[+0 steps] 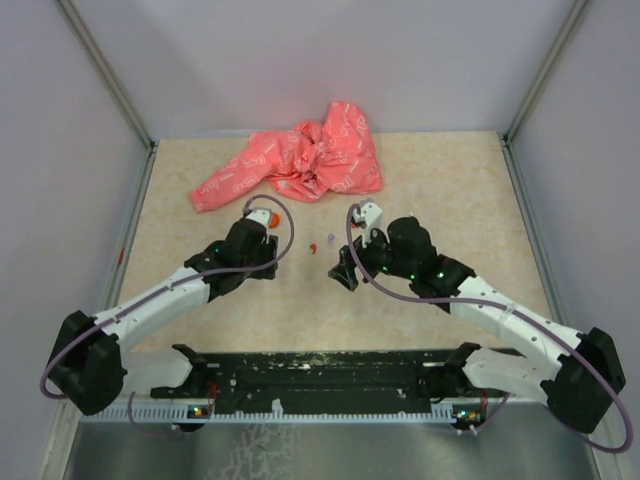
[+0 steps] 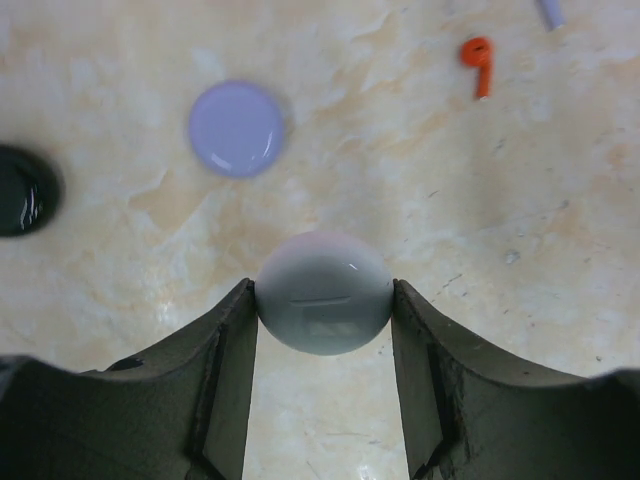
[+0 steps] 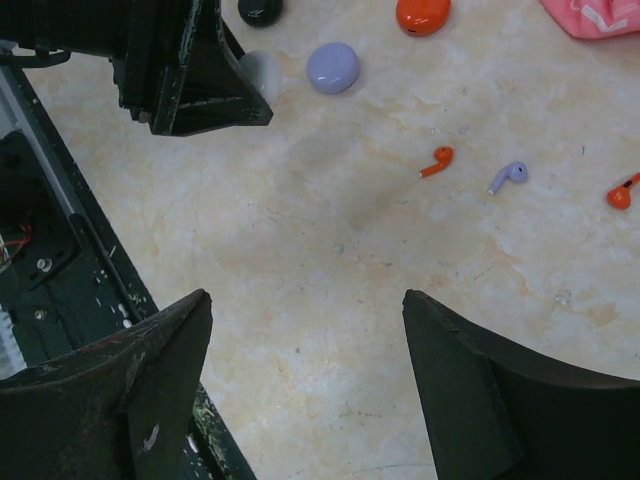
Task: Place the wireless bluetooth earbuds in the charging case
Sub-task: Pick up the charging case at the center of the board.
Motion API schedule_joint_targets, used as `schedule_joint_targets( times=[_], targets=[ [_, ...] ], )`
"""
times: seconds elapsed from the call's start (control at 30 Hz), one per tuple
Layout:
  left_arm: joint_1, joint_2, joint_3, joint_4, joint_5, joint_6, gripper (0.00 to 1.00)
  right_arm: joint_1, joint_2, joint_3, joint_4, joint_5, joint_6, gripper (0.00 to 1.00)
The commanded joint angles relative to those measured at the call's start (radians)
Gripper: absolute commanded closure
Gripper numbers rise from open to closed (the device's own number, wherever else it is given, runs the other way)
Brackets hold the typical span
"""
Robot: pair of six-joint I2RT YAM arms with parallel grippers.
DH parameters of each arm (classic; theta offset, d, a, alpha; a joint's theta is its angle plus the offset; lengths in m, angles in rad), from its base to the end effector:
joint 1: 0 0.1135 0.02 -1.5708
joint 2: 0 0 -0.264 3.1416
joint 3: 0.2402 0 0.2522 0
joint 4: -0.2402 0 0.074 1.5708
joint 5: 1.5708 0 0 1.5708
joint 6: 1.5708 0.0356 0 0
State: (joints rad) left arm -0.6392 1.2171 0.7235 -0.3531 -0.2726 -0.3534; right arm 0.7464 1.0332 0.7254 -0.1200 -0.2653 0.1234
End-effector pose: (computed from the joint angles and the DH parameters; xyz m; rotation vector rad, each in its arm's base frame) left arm 0.2019 -0.1381 0.2168 0.2164 2.3715 -0.1421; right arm 0.1662 0.1664 0.2783 -0.8040 1.9171 0.8119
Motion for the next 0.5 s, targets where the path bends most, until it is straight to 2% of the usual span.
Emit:
schedule_joint_targets(
  times=[0.0,0.3,0.47],
  targets=[
    [-0.031,-0.050,0.051,0.156,0.087,0.240,0.63,-0.026,0.009,0.086,0.005,-0.034,0.039,0.23],
    [-0.079,-0.116,0.033,0.374,0.210,0.591,0.63,-0.098,0.026,0.161,0.008,-0.100,0.161,0.24],
    [-0.088,-0.164,-0.059,0.603,0.337,0.758,0.63,-0.128,0.061,0.223,0.008,-0.104,0.217,0.25]
  ],
)
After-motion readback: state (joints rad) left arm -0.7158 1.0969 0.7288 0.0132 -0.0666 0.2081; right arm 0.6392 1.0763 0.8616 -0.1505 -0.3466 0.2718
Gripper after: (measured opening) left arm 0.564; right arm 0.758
